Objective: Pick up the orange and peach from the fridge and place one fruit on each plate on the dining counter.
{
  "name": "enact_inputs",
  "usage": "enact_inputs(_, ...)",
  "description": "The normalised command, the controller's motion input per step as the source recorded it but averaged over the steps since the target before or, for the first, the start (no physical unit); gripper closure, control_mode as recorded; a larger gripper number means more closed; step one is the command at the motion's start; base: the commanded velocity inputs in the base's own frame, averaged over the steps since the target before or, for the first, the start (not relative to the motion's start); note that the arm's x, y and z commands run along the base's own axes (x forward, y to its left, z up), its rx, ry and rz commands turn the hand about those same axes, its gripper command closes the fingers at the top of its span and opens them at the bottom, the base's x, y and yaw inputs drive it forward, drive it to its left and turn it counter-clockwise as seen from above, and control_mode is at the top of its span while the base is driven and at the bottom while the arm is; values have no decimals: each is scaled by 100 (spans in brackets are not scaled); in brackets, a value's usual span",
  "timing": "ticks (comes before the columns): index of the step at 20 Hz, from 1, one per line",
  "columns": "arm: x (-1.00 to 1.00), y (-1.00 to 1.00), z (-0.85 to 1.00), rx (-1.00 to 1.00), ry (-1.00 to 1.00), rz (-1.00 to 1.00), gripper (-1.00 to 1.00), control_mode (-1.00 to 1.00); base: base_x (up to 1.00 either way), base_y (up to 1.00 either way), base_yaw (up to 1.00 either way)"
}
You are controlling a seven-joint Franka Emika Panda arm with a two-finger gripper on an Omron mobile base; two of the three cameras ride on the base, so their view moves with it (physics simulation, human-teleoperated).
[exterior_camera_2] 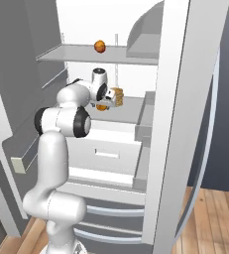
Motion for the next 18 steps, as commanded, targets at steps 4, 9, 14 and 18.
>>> enact_inputs(4, 0, 0, -35, 0, -11, 0, -100, -100, 0, 0, 0)
enact_inputs(9, 0, 0, -10, 1, -4, 0, -100, -100, 0, 0, 0)
enact_inputs(14, 0, 0, 0, 0, 0, 0, 100, -100, 0, 0, 0)
enact_inputs(18, 0, 0, 0, 0, 0, 0, 100, -100, 0, 0, 0)
